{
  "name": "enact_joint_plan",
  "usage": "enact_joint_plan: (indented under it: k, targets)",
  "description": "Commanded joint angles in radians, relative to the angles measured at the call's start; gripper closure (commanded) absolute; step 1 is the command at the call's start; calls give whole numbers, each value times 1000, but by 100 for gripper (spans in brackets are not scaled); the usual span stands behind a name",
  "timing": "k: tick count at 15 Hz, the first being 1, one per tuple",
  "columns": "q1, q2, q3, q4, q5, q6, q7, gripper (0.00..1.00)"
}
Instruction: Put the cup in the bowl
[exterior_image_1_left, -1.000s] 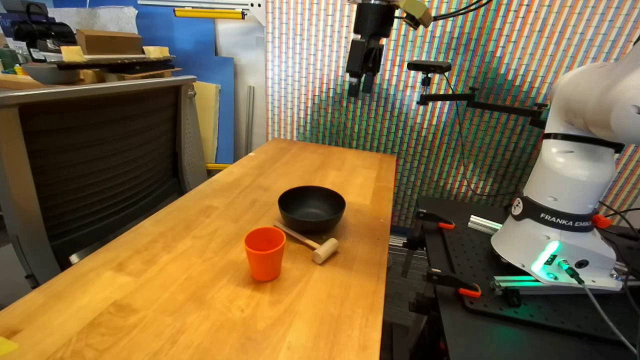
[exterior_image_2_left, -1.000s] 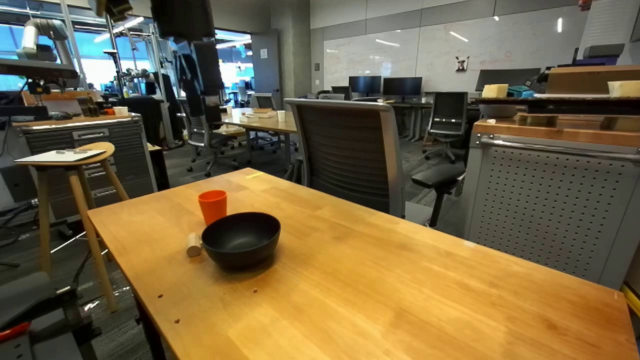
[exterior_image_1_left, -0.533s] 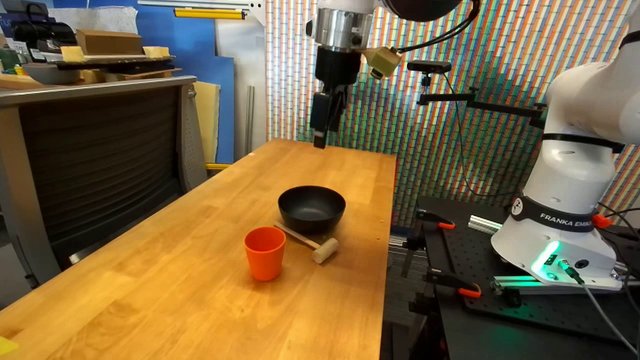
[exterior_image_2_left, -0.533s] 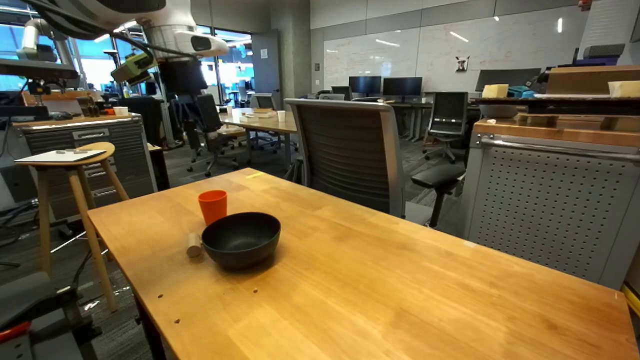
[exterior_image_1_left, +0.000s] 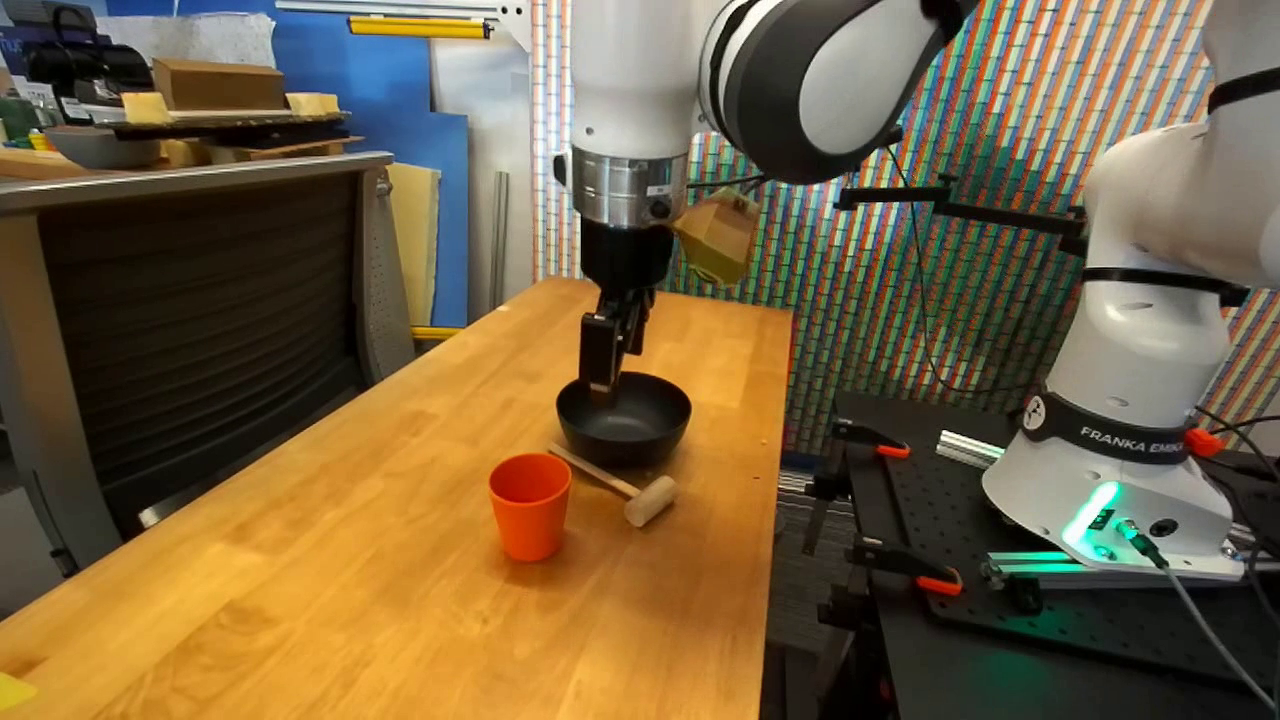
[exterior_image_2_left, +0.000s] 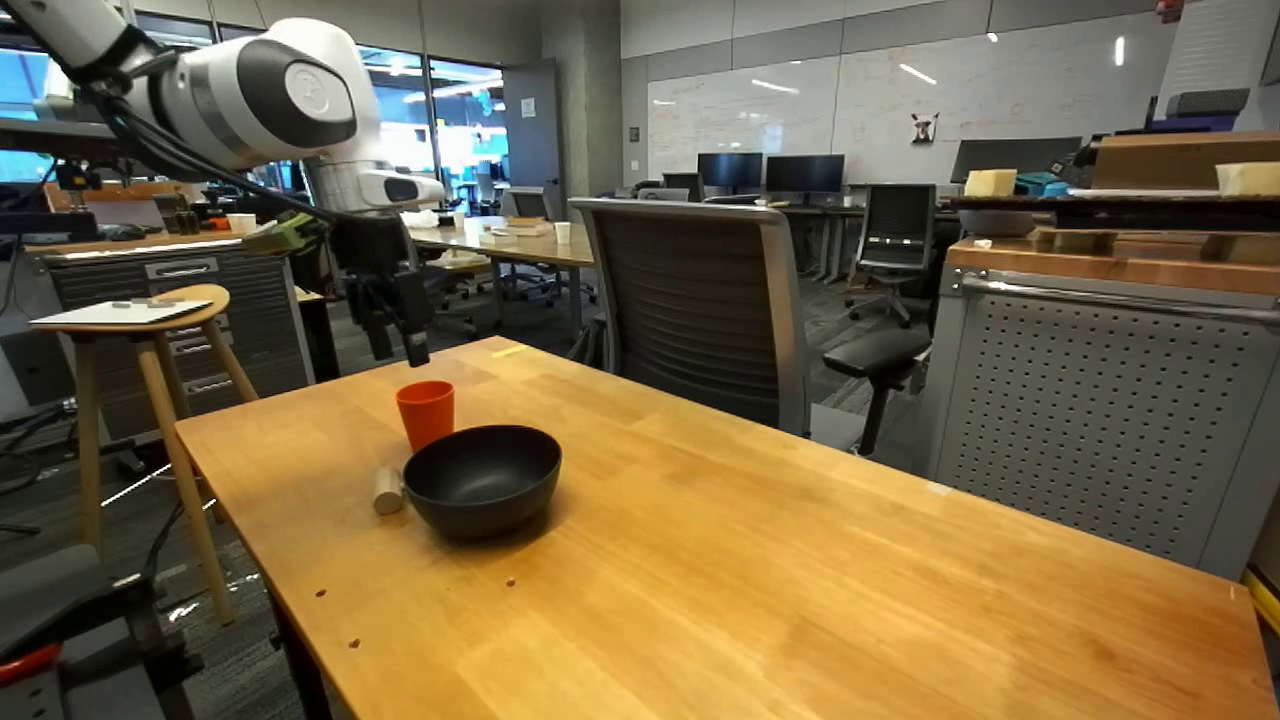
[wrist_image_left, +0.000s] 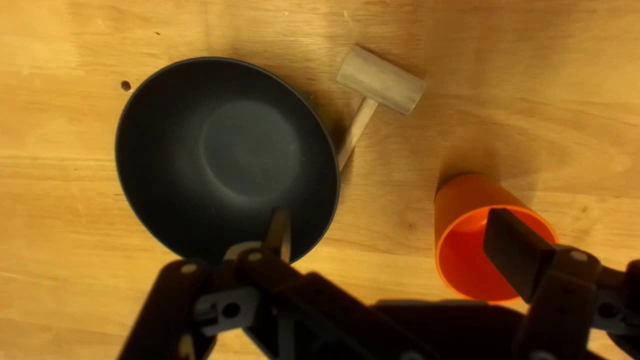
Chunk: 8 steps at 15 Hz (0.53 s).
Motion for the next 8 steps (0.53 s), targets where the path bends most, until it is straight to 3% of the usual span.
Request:
enact_joint_plan:
  k: [1, 7, 8]
  targets:
    - [68, 126, -42, 84, -99, 56, 131, 0]
    - [166, 254, -127, 180, -184, 91, 235, 0]
    - [176, 272, -137, 187, -175, 93, 237, 7]
